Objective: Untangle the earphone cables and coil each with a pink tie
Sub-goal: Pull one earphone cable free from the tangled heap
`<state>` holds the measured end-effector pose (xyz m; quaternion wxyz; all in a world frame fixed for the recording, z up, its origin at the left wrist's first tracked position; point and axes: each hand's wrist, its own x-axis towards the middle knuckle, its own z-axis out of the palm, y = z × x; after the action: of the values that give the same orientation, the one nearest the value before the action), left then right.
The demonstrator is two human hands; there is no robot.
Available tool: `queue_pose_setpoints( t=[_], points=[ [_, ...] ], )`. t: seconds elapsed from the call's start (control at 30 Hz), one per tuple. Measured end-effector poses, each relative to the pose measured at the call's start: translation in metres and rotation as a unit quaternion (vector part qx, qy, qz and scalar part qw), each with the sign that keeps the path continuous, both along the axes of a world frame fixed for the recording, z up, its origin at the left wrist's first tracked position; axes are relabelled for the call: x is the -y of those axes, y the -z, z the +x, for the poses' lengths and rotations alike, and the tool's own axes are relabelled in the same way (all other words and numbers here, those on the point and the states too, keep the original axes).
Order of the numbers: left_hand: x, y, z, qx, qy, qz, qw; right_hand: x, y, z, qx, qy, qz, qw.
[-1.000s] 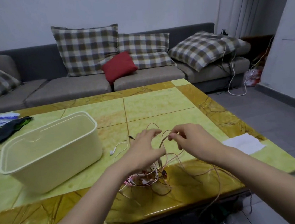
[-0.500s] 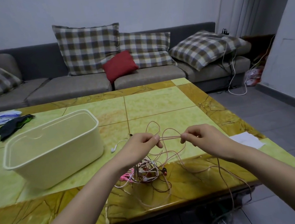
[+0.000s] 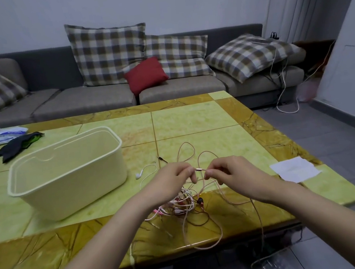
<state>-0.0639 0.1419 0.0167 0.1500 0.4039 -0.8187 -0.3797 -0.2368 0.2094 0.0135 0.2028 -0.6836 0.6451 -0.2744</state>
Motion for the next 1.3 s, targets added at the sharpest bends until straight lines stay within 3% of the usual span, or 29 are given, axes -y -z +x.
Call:
queue_pose_setpoints(
  t=[0.17, 0.3, 0.43, 0.53, 0.6, 0.7, 0.77, 0.93, 1.1, 1.3],
  points=[
    [0.020, 0.000, 0.037, 0.093, -0.091, -0.145, 0.981, 0.003, 0.019, -0.008, 0.007, 0.031, 0.053, 0.998],
    [0.029, 0.000, 0.060, 0.194, -0.122, -0.272, 0.935, 0.011, 0.036, -0.006, -0.025, 0.056, 0.084, 0.995],
    [0.034, 0.017, 0.071, 0.280, -0.102, -0.290, 0.909, 0.015, 0.050, 0.012, -0.043, 0.035, 0.093, 0.994],
    [0.037, 0.038, 0.078, 0.362, -0.100, -0.230, 0.898, 0.016, 0.060, 0.029, -0.073, 0.004, 0.095, 0.993],
    [0.032, 0.049, 0.074, 0.339, -0.104, -0.221, 0.909, 0.015, 0.066, 0.039, -0.075, -0.012, 0.097, 0.992],
    [0.011, 0.055, 0.051, 0.164, -0.072, -0.253, 0.951, 0.011, 0.072, 0.050, -0.074, -0.030, 0.087, 0.993],
    [-0.006, 0.060, 0.034, 0.119, -0.002, -0.263, 0.958, 0.008, 0.074, 0.053, -0.071, -0.036, 0.075, 0.994],
    [-0.021, 0.094, 0.018, 0.180, 0.060, -0.251, 0.949, -0.006, 0.078, 0.037, -0.080, 0.001, 0.084, 0.993],
    [-0.021, 0.099, 0.016, 0.179, 0.066, -0.261, 0.946, -0.001, 0.078, -0.010, -0.077, 0.161, 0.079, 0.981],
    [-0.015, 0.084, 0.013, 0.240, 0.115, -0.209, 0.941, 0.012, 0.093, -0.016, -0.157, 0.148, 0.146, 0.966]
  ],
)
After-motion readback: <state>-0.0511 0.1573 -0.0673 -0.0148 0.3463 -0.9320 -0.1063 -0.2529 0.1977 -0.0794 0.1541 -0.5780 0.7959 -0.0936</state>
